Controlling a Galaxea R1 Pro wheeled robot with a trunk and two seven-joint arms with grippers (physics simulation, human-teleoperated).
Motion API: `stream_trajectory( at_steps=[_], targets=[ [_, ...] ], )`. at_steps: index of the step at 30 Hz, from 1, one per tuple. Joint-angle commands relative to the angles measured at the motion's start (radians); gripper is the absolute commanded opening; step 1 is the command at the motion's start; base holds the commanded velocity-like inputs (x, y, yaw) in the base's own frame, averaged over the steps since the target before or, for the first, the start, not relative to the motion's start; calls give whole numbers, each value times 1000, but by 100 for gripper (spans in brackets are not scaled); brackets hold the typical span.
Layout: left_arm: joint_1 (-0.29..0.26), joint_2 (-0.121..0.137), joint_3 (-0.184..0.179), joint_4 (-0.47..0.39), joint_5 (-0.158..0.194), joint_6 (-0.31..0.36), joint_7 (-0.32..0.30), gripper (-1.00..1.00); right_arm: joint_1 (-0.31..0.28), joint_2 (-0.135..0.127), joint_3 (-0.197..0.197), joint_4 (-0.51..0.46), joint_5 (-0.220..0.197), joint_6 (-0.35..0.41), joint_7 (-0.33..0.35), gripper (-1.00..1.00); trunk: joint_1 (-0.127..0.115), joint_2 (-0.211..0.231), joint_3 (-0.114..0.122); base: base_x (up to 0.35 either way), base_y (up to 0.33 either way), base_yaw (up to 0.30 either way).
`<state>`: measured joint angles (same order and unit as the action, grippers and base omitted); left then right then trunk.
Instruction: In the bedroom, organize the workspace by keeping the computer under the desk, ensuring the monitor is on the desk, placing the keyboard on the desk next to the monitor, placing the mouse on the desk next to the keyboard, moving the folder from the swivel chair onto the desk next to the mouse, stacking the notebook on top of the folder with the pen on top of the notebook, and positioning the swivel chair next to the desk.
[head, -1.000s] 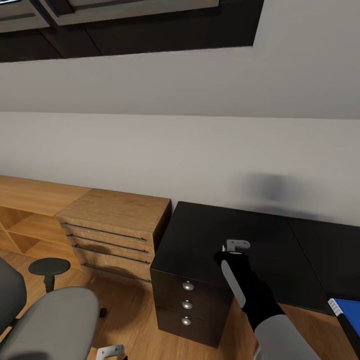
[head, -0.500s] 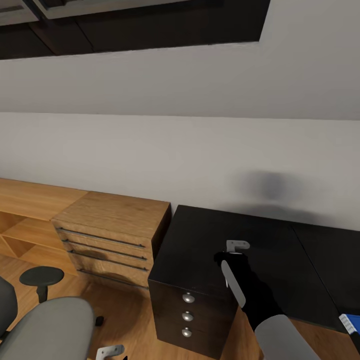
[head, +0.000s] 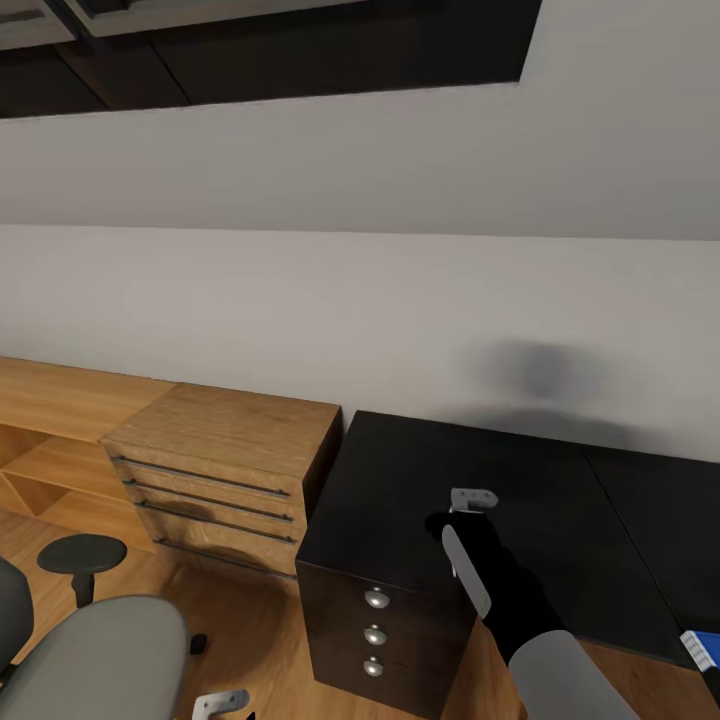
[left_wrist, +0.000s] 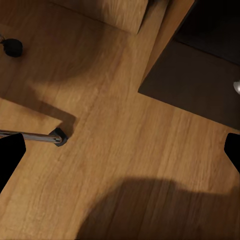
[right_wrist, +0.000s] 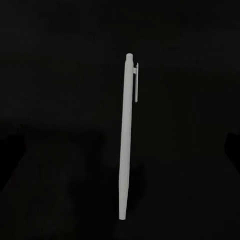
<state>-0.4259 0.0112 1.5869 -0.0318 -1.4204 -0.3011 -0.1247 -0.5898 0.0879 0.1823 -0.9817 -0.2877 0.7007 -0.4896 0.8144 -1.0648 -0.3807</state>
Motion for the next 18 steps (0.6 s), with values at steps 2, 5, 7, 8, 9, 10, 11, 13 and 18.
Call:
stream_trajectory(
  at_steps=[2,5,7,8,9,10,11,13,18],
  targets=[
    [-1,0,8,-2,-5,-1,-7,100,-1,0,3,1,-11,1,-10,100,0,-1,-1,6,0,0],
    [-1,0,8,-2,-5,-1,-8,100,-1,0,3,2,-13,-1,-9,100,0,-1,-1,3,0,0],
    [-1,0,8,-2,-5,-1,-9,100,-1,0,3,2,-14,-2,-9,100,0,-1,-1,2,0,0],
    [-1,1,8,-2,-5,-2,-9,100,-1,0,3,3,-14,-3,-9,100,0,-1,-1,0,0,0],
    [-1,0,8,-2,-5,-2,-10,100,-1,0,3,3,-14,-4,-9,100,0,-1,-1,0,0,0],
    [-1,0,9,-2,-5,-2,-10,100,-1,0,3,3,-14,-4,-9,100,0,-1,-1,0,0,0],
    [-1,0,9,-2,-4,-3,-10,100,-1,0,3,3,-14,-5,-9,100,0,-1,-1,0,0,0],
    [-1,0,9,-2,-4,-3,-10,100,-1,0,3,3,-14,-5,-9,100,0,-1,-1,0,0,0],
    [-1,0,10,-2,-3,-4,-10,100,-1,-1,2,2,-14,-6,-8,100,0,-1,-1,0,0,0]
  ],
)
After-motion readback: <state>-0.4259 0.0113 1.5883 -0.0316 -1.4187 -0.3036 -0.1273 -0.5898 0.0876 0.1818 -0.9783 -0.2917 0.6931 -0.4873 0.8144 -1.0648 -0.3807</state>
